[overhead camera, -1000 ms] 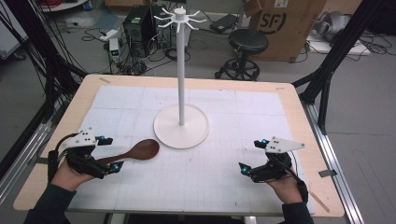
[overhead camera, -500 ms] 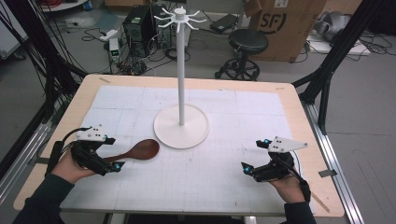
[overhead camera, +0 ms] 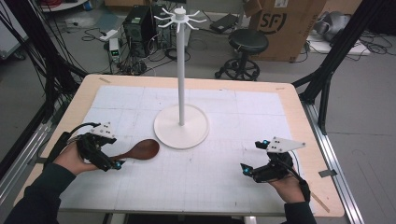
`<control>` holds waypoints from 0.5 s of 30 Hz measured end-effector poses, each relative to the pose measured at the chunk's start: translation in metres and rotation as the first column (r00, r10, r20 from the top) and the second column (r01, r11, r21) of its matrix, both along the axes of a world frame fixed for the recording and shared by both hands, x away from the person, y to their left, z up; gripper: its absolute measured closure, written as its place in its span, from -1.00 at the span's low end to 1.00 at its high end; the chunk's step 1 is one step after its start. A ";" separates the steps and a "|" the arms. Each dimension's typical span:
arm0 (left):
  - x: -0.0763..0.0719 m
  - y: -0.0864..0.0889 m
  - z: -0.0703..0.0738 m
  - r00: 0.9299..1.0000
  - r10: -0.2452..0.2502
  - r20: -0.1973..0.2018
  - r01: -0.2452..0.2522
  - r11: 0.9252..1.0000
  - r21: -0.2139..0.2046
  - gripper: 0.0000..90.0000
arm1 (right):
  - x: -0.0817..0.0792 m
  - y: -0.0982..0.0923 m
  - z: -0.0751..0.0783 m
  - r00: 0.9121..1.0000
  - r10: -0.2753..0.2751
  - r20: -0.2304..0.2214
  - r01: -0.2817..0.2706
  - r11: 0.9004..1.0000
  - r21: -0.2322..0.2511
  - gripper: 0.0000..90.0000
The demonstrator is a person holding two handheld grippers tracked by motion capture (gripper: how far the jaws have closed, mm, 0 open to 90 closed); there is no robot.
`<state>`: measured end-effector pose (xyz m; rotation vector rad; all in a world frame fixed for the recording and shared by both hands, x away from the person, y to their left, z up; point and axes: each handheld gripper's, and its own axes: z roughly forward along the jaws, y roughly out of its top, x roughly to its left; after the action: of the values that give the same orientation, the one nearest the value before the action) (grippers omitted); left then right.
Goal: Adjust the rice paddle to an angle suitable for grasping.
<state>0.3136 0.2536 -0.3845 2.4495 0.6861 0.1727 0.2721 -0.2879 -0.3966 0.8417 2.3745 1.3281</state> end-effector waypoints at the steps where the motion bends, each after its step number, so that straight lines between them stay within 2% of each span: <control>1: 0.001 0.000 0.000 1.000 -0.003 -0.008 0.003 1.000 -0.001 -0.84 | 0.000 0.000 0.000 1.000 0.002 -0.001 -0.002 1.000 0.000 -0.99; 3: 0.001 -0.001 -0.001 1.000 -0.007 -0.017 0.007 1.000 0.008 -0.84 | 0.000 0.000 0.000 1.000 0.004 0.000 -0.004 1.000 0.000 -0.99; 5: 0.003 -0.003 0.000 0.998 -0.038 -0.048 0.040 0.999 0.034 -0.83 | 0.000 0.000 0.000 1.000 0.003 -0.003 -0.003 1.000 0.000 -0.99; 6: 0.003 -0.003 0.000 0.998 -0.038 -0.048 0.040 0.999 0.034 -0.83 | 0.000 0.000 0.000 1.000 0.004 -0.004 -0.004 1.000 -0.001 -0.99; 10: 0.004 0.000 0.002 0.993 -0.081 -0.091 0.085 0.995 0.050 -0.82 | 0.000 -0.001 -0.001 1.000 0.006 -0.009 -0.006 1.000 -0.002 -0.99; 14: 0.005 0.003 0.002 0.992 -0.083 -0.096 0.089 0.995 0.053 -0.81 | 0.000 -0.001 -0.001 1.000 0.007 -0.010 -0.007 1.000 -0.002 -0.99; 15: 0.005 0.005 0.002 0.991 -0.088 -0.102 0.095 0.993 0.070 -0.80 | 0.000 -0.001 -0.001 1.000 0.008 -0.011 -0.008 1.000 -0.002 -0.99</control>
<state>0.3188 0.2584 -0.3822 2.5695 0.6178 0.0417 0.2721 -0.2885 -0.3972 0.8420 2.3903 1.3267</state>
